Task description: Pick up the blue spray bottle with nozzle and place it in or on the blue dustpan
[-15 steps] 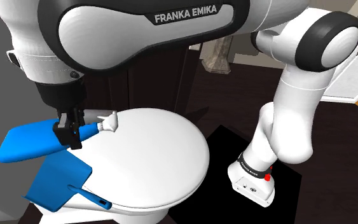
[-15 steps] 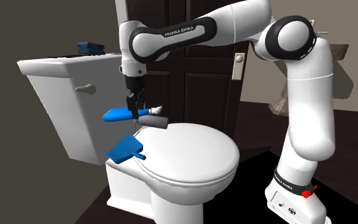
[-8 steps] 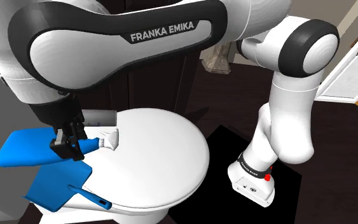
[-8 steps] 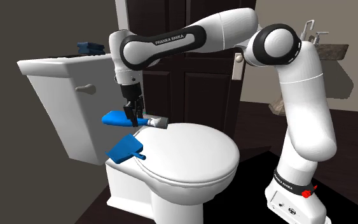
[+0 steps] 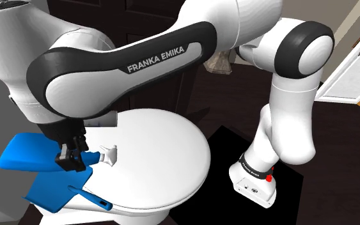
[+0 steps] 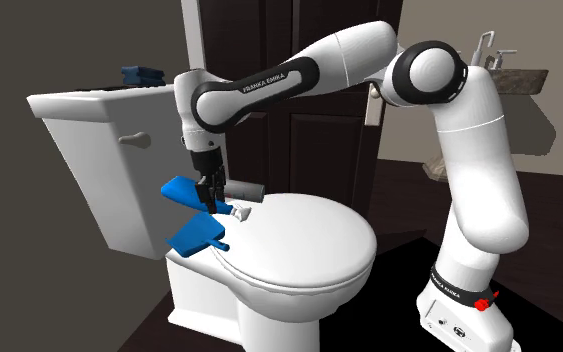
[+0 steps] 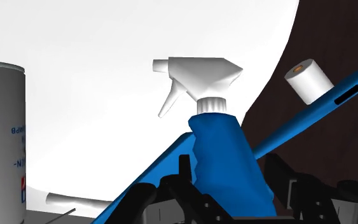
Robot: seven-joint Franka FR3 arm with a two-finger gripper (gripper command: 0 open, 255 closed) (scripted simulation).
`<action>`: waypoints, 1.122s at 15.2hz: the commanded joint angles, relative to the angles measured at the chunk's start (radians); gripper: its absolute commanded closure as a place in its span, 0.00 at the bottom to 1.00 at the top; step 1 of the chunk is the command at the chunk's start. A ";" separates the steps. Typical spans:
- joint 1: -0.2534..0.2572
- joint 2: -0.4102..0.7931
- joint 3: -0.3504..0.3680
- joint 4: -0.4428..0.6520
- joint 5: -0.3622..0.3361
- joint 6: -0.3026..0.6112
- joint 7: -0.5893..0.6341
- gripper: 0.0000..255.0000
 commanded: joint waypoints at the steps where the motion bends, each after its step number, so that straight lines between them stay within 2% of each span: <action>1: -0.001 -0.001 0.001 -0.017 -0.004 0.141 0.009 1.00; 8: -0.007 0.000 0.008 -0.017 -0.008 0.141 0.011 1.00; 9: -0.007 0.009 0.006 -0.016 -0.010 0.149 0.010 0.00; 14: -0.007 0.000 0.008 -0.017 -0.008 0.141 0.011 0.00; 17: -0.008 -0.021 0.013 0.055 0.003 0.050 0.003 0.00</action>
